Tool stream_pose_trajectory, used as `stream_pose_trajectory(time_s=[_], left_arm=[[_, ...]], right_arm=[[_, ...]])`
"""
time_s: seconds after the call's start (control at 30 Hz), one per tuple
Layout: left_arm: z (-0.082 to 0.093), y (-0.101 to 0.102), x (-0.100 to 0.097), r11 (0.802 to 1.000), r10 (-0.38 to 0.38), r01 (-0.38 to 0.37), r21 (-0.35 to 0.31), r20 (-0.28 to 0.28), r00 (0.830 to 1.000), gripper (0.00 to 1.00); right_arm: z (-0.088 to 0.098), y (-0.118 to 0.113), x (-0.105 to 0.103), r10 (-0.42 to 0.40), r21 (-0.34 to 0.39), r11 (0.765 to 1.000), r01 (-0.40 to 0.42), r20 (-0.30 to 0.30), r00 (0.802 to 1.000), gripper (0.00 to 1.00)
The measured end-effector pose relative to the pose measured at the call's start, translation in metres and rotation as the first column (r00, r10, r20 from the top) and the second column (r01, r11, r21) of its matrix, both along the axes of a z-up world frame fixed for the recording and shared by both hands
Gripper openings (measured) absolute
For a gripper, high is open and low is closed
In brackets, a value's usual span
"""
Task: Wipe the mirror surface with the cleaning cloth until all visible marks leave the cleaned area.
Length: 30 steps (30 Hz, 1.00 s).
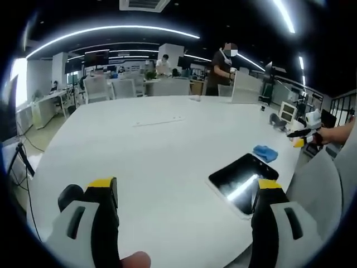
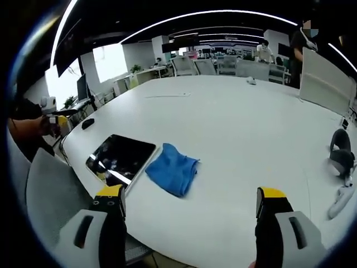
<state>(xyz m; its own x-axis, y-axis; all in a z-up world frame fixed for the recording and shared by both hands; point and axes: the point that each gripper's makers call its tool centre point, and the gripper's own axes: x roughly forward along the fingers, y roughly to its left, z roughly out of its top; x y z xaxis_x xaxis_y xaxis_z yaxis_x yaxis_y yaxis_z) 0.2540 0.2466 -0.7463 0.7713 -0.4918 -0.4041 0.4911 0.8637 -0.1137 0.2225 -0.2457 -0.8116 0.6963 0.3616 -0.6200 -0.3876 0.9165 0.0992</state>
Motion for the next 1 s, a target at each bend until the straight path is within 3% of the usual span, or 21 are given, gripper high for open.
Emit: stream_pose_trajectory(time_s=[0.37, 0.63, 1.0], left_arm=[[-0.006, 0.007, -0.006, 1.000, 0.017, -0.017, 0.002, -0.017, 1.000, 0.99], [-0.006, 0.001, -0.004, 1.000, 0.013, -0.014, -0.008, -0.011, 1.000, 0.99], [-0.012, -0.005, -0.012, 1.000, 0.012, -0.012, -0.022, -0.018, 1.000, 0.99]], right_arm=[[0.007, 0.005, 0.010, -0.008, 0.004, 1.000, 0.008, 0.023, 1.000, 0.97], [0.016, 0.015, 0.018, 0.002, 0.001, 1.000, -0.002, 0.044, 0.999, 0.92], [0.017, 0.044, 0.037, 0.032, -0.026, 0.999, -0.031, 0.034, 0.999, 0.74]])
